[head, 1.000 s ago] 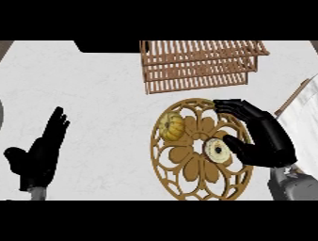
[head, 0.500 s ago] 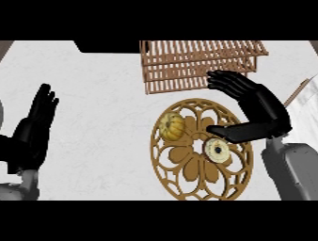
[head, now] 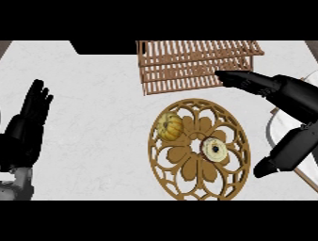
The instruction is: Pick the cupcake from the placemat and place it in the tiered shelf
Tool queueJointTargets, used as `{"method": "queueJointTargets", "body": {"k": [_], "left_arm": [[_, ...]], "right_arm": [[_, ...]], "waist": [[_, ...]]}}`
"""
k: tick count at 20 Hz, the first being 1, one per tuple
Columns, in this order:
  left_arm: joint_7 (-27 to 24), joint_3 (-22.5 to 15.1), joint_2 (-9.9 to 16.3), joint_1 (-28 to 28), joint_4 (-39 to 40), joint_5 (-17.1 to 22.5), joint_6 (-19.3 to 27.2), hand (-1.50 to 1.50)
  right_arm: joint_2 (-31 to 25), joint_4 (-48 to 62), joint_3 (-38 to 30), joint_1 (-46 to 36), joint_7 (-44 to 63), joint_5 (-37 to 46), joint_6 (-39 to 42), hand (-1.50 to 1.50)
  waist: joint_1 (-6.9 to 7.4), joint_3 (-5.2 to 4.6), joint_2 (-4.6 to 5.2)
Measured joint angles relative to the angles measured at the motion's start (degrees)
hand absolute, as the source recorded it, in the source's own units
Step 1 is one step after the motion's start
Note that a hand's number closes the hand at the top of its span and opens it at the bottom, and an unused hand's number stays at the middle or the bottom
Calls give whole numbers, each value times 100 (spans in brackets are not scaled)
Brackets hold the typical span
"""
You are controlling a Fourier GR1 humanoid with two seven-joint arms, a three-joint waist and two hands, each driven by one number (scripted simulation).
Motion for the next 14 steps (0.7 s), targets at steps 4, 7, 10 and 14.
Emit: {"method": "queueJointTargets", "body": {"k": [4,7,10,14], "left_arm": [[45,9,-24,-39,-18,-20,20,0],[37,-38,-81,-16,-36,-63,30,0],[80,-14,-64,-33,-98,-68,-17,0],[99,95,-49,-11,-94,-83,-113,0]], "right_arm": [[-471,-666,423,-331,503,693,233,-150],[-672,-1033,764,-618,994,1225,316,-150],[-659,-1261,1168,-779,1542,1716,338,-150],[-298,-1454,1669,-833,2261,2271,279,-150]], "waist": [[-7,-5,-14],[20,-6,-9],[44,-4,4],[52,0,17]]}}
